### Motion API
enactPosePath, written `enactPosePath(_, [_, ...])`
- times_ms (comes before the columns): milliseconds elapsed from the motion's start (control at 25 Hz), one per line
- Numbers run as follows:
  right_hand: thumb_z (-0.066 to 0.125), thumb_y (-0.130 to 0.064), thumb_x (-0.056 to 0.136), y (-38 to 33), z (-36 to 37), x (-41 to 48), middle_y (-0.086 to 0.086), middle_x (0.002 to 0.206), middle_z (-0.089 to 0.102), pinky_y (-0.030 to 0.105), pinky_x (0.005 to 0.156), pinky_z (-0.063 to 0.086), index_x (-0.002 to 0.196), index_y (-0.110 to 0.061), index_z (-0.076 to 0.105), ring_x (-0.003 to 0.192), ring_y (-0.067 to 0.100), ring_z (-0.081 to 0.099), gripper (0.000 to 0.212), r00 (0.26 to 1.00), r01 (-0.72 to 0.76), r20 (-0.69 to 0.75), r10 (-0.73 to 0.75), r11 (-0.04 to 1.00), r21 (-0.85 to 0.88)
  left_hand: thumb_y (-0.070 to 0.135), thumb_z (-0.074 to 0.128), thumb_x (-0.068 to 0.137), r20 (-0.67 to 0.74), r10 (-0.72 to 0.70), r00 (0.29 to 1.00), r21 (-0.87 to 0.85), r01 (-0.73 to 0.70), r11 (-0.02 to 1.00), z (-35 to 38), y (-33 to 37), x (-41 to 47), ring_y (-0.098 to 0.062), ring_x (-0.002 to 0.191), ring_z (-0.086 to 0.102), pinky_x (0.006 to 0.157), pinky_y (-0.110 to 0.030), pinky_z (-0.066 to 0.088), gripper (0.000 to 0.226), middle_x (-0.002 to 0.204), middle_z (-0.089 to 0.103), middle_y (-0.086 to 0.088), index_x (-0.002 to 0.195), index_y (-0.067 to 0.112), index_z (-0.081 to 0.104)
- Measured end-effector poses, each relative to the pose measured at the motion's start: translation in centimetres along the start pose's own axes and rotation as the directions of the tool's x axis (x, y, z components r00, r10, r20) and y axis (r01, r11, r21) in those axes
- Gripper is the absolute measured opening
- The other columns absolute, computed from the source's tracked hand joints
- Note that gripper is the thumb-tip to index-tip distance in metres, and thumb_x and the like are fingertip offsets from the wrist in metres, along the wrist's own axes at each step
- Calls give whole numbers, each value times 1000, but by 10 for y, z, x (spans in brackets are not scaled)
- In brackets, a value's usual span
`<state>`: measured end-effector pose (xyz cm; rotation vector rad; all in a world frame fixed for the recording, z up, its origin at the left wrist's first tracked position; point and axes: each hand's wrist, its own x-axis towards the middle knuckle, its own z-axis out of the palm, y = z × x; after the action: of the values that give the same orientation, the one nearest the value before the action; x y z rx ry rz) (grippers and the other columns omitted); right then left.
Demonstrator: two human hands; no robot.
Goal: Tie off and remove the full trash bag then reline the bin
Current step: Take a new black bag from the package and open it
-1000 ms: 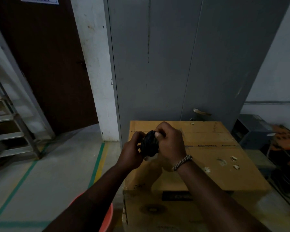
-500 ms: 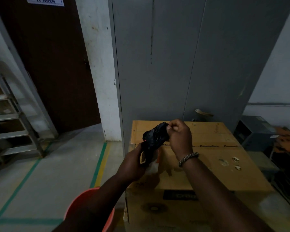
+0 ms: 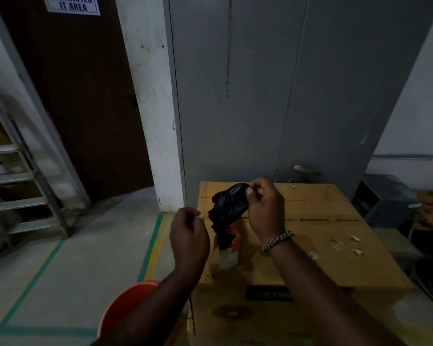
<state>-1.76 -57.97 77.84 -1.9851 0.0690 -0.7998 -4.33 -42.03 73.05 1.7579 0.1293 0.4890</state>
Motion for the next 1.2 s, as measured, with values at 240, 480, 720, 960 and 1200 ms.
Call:
enactPosePath(240, [60, -9, 95, -18, 2, -17, -5, 89, 67, 5, 64, 43, 97, -13, 61, 80, 3, 62, 5, 960, 279, -6, -279, 960, -26, 53, 35, 106, 516, -310, 799, -282, 500, 819, 7, 47, 4, -32, 83, 74, 65, -40, 59, 44, 98, 77, -13, 117, 26, 68])
enactPosePath(480, [65, -19, 93, -22, -3, -22, -2, 103, 69, 24, 84, 55, 97, -13, 67, 100, 7, 64, 8, 908, 396, 124, -399, 917, 47, 27, 44, 106, 636, -211, 743, -483, 596, 642, -1, 54, 16, -33, 107, 70, 83, -45, 58, 34, 124, 70, -18, 132, 14, 63])
enactPosePath(720, [74, -37, 87, -32, 0, -12, -9, 131, 58, 23, 92, 52, 134, -33, 48, 115, 5, 56, 54, 953, -8, 303, -7, 999, 49, 7, 36, 105, 668, -131, 732, -487, 564, 667, -4, 55, 21, -37, 116, 67, 96, -55, 56, 36, 127, 68, -20, 133, 7, 58])
enactPosePath(960, [81, -8, 79, -33, -5, -19, -10, 129, 65, 30, 96, 57, 136, -33, 53, 123, 6, 60, 69, 969, -28, 242, -45, 957, 290, 6, 43, 105, 617, -180, 766, -534, 575, 620, 2, 37, 30, -41, 119, 65, 104, -62, 46, 34, 131, 66, -21, 135, 11, 56])
enactPosePath(1200, [84, -4, 72, -20, -4, -33, -9, 107, 67, 40, 84, 58, 112, -20, 66, 105, 13, 64, 47, 877, 285, 325, -353, 928, 240, 20, 46, 106, 554, -223, 802, -560, 557, 613, -3, 32, 47, -32, 101, 71, 78, -41, 61, 35, 126, 64, -23, 136, 4, 54])
